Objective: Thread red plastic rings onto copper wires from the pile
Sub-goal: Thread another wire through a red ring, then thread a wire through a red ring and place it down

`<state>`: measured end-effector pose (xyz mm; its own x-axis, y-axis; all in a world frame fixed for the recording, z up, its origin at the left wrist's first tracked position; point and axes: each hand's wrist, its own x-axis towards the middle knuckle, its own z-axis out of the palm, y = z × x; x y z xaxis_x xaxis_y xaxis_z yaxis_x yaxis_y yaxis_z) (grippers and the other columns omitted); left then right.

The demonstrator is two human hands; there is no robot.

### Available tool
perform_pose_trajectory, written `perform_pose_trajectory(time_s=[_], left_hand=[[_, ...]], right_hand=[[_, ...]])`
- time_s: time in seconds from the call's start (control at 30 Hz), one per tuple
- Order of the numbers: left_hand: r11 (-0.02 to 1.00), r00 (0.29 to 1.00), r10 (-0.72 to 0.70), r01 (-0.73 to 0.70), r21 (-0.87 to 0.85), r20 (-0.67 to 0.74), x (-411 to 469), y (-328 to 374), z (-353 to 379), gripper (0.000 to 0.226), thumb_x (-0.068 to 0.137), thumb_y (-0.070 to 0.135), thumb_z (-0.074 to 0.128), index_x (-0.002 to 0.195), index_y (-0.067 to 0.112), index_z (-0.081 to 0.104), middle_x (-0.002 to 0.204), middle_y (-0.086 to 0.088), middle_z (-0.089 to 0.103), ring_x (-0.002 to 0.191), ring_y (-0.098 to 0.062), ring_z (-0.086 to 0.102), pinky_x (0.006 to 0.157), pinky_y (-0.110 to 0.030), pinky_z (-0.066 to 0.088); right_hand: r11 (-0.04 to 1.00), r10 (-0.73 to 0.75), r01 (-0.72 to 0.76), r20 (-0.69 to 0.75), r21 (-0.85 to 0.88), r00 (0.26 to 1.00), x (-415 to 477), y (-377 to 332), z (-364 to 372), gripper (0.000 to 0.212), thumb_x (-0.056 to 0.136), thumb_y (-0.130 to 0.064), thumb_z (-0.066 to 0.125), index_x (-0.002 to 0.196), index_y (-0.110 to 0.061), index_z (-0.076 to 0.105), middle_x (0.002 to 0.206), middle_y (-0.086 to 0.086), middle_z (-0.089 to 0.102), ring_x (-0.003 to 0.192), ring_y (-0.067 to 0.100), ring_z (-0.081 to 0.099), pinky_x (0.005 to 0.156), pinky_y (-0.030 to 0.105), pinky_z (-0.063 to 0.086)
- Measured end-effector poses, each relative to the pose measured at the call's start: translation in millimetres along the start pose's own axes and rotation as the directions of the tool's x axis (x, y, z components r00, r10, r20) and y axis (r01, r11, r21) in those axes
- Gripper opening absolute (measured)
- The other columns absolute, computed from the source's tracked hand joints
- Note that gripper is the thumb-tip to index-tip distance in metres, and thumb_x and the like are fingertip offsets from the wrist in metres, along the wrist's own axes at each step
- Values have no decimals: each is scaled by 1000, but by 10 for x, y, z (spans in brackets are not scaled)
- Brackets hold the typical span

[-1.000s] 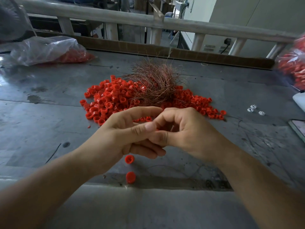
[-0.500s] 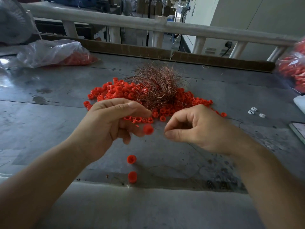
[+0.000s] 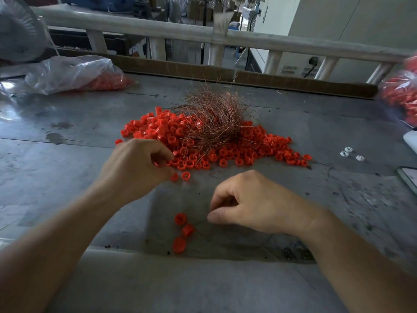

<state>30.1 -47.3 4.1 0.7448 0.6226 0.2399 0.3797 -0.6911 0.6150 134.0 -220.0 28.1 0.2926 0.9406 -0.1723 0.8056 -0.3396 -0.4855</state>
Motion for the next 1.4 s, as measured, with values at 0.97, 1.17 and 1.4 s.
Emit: perform_pose_trajectory(time_s=[0.97,1.17,1.4], left_hand=[[929,991,91,-48,366,-100,116,-145,125,21,81,13,63,101,18,68,103,-5,61,91,-27,55,60,-28,33],[974,966,114,-62,218,-232,61,-94,48,14,80,7,63,90,17,65,83,-2,63,71,-20,51,59,-27,34],[963,954,267,-270,3,-139,-97,137,74,25,59,10,82,66,20,60,67,15,53,61,-1,49,56,-15,35]], right_hand=[[995,63,-46,-214,85,975,10,93,-82,12,81,-36,66,75,-25,67,62,-15,58,62,-15,51,56,2,38],[996,73,-56,-285,66,956,27,160,-85,12,81,-35,65,76,-24,68,61,-16,57,61,-8,54,59,6,41],[999,14,15,-605,42,796,197,282,-9,22,80,-17,68,103,-18,68,73,-13,55,61,-3,46,66,18,42]])
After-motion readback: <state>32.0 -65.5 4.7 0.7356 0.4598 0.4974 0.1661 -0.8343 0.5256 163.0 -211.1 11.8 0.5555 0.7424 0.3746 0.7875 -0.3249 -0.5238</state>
